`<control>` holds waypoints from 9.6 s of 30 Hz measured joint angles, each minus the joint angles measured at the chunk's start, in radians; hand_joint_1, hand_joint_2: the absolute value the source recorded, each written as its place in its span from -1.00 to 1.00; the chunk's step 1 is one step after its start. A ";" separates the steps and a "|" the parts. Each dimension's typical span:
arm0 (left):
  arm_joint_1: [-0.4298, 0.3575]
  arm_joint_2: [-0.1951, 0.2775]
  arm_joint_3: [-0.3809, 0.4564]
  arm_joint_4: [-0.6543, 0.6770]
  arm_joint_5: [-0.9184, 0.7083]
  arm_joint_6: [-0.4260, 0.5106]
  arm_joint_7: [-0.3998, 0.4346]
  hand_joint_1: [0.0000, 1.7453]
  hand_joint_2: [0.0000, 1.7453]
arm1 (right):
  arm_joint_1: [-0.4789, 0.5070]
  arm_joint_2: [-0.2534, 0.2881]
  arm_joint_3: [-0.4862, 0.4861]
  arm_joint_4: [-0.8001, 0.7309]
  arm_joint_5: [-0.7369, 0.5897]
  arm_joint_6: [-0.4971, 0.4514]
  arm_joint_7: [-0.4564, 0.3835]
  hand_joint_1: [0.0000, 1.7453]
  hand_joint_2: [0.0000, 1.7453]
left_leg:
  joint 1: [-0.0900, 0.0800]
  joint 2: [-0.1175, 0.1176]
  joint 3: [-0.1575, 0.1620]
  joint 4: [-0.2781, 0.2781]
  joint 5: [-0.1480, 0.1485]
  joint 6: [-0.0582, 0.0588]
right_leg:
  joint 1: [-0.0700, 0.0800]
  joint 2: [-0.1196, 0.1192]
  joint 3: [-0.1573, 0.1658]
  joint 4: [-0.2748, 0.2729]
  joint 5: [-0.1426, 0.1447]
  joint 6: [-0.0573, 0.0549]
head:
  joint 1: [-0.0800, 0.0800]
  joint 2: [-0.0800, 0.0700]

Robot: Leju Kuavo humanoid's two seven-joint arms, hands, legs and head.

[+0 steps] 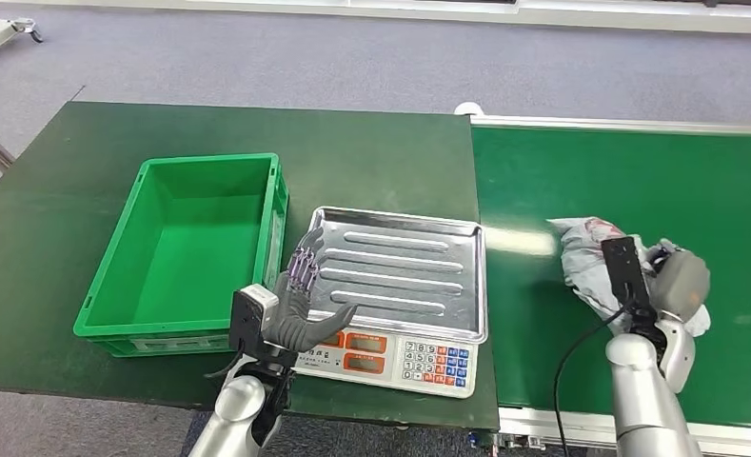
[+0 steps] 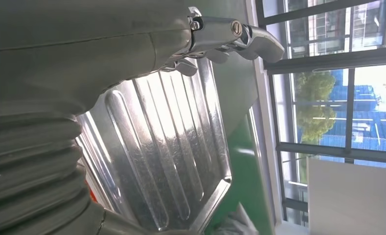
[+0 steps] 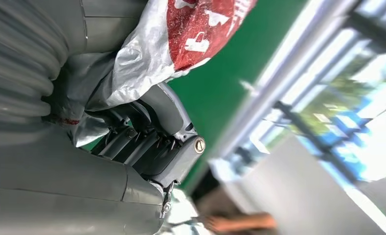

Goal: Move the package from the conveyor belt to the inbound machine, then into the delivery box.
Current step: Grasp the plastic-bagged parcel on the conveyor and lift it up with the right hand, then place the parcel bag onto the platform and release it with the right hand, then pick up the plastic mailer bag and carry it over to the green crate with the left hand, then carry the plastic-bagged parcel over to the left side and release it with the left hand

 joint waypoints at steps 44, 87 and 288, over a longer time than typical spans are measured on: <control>-0.004 -0.001 0.069 0.002 -0.020 0.025 -0.027 -1.00 1.00 | 0.063 0.239 0.915 -0.363 -0.100 0.240 0.019 0.50 1.00 | 0.002 0.000 -0.003 -0.001 0.001 -0.002 | 0.002 0.001 -0.004 0.000 -0.001 -0.001 | 0.000 0.000; -0.053 0.101 -0.046 0.027 -0.523 0.043 -0.161 -1.00 1.00 | 0.241 0.143 0.400 -0.155 -1.010 0.898 -0.218 -1.00 1.00 | 0.002 0.002 0.002 0.000 0.000 -0.002 | 0.001 0.001 0.000 0.000 0.000 -0.002 | 0.000 0.000; -0.130 -0.031 0.073 0.107 0.032 0.041 -0.021 -1.00 1.00 | 0.206 0.251 0.492 -0.247 -0.835 0.575 -0.155 -1.00 -1.00 | 0.000 0.003 -0.003 -0.001 0.002 -0.002 | 0.001 0.003 -0.005 0.000 0.002 -0.002 | 0.000 0.000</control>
